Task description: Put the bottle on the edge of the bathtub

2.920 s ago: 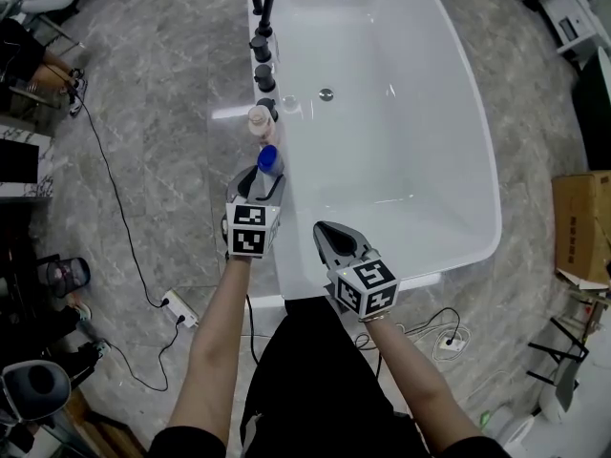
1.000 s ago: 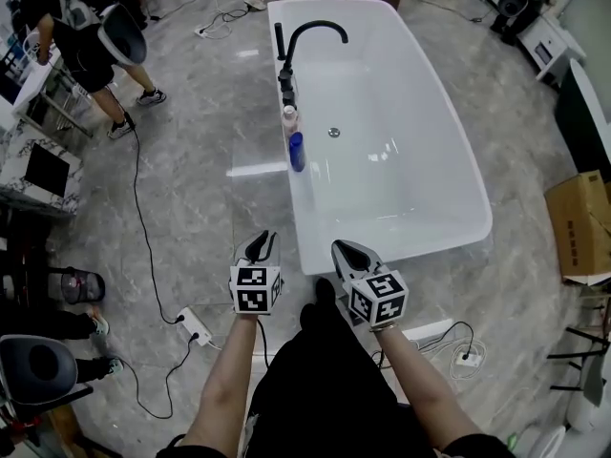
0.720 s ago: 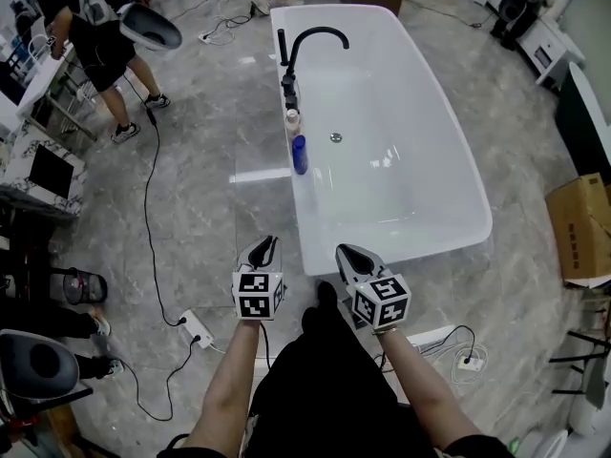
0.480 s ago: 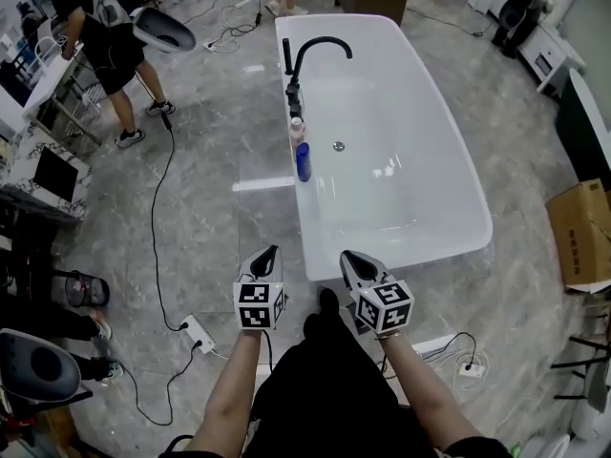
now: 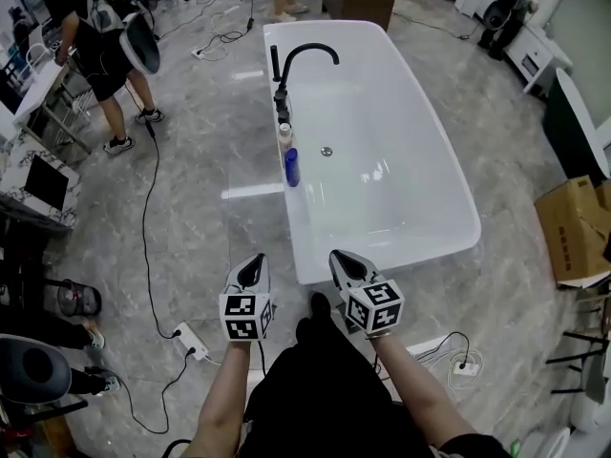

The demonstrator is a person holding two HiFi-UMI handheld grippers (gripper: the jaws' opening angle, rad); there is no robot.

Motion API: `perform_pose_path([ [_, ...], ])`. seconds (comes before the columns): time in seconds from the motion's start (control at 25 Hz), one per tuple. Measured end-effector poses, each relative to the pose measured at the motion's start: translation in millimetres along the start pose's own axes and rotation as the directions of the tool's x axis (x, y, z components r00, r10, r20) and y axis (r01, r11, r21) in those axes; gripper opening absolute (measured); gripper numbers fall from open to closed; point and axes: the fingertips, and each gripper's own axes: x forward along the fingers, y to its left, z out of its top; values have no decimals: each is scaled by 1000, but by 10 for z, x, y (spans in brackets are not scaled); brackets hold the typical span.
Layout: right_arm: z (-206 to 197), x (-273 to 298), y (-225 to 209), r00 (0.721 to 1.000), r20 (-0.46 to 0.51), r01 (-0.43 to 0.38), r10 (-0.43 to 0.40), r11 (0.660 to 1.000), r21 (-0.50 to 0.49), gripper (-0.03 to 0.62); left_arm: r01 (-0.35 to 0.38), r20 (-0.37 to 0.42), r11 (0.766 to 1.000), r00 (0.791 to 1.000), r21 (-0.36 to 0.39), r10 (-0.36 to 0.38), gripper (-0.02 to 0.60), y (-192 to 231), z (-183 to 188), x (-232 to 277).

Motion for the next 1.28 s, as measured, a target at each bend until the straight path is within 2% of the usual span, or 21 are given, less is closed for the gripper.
perform_pose_path([
  [0.6, 71, -103, -3, 1000, 26, 7, -6, 1000, -27, 3, -6, 42, 1000, 999, -14, 7, 7, -9, 139, -138],
  [1.28, 115, -19, -22, 1000, 25, -10, 10, 1000, -23, 3, 14, 57, 1000, 998, -5, -14, 6, 8, 251, -34],
])
